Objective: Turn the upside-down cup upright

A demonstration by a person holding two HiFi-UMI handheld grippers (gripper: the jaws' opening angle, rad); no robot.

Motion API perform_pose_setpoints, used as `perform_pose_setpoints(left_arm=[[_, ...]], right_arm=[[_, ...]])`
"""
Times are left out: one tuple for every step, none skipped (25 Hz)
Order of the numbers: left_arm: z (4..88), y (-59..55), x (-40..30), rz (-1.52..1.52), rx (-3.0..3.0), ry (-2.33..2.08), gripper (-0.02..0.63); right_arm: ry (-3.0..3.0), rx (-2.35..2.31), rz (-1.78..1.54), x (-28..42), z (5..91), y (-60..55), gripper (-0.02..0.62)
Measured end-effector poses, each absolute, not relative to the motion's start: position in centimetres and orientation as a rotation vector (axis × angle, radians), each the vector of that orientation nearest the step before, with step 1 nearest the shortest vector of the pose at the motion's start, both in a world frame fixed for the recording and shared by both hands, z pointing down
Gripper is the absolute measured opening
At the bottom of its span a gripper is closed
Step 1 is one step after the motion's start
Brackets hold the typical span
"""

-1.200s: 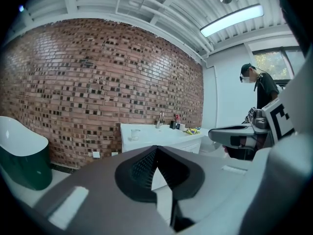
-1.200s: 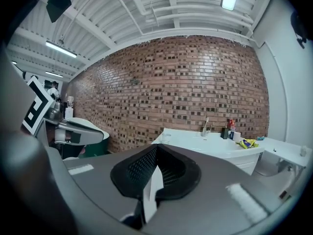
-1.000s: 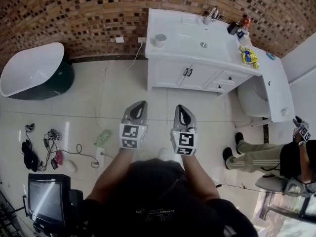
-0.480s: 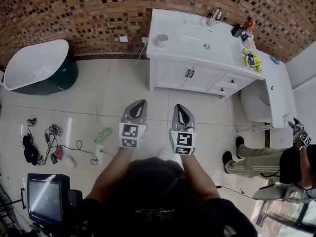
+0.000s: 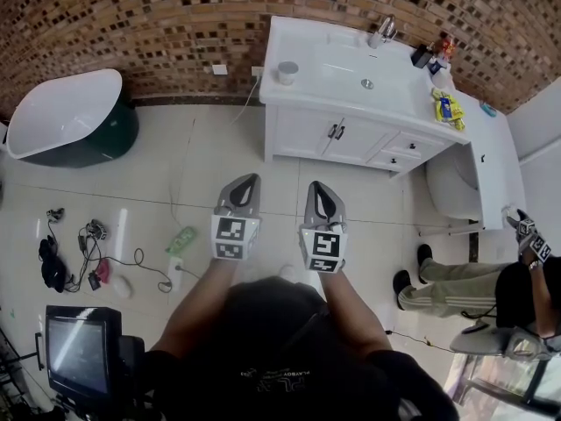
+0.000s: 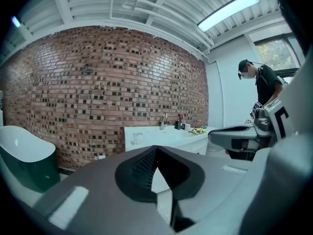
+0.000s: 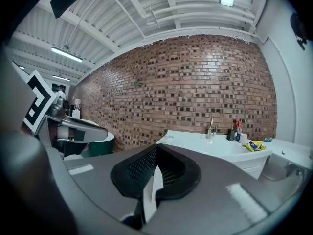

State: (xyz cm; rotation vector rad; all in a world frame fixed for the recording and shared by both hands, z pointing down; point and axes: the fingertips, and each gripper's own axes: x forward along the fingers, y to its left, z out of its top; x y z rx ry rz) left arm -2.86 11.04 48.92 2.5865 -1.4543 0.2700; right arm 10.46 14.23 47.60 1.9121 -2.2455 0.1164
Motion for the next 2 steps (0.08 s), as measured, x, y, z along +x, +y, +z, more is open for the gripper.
perform_pose_setpoints(left_arm=[[49.05,11.02,-2.87,0.269,2.583,-1.454,-0.002],[49.18,10.99,-2.88,0.268,2.579,-1.453,-0.002]], right_arm=[[-2.248,1.906,0.112,10.34,47.58,14.22,0.012],[-2.251,1.900,0.108,10.23,47.58,14.22,0.012]])
